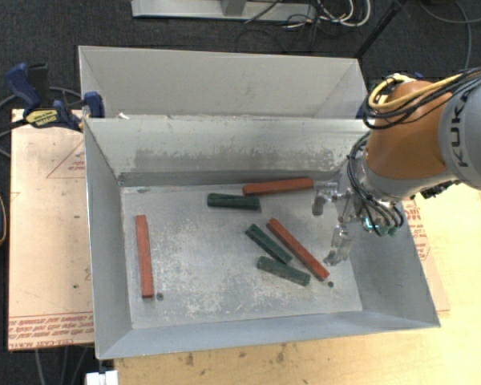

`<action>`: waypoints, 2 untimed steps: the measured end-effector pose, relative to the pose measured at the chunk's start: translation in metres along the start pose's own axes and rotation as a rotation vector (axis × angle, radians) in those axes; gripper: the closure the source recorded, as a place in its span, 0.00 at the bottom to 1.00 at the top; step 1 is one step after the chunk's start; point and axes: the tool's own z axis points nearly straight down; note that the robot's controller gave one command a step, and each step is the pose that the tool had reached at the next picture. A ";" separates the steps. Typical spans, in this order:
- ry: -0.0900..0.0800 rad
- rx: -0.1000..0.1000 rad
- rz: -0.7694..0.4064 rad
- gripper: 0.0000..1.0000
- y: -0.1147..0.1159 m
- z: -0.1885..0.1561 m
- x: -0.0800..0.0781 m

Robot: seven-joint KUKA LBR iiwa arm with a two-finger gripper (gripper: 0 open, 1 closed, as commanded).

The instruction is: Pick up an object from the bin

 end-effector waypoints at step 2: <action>-0.012 0.001 -0.020 1.00 0.027 0.069 0.043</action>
Offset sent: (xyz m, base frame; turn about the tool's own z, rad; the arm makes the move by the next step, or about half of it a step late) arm -0.0459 0.0272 -0.0700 -0.0195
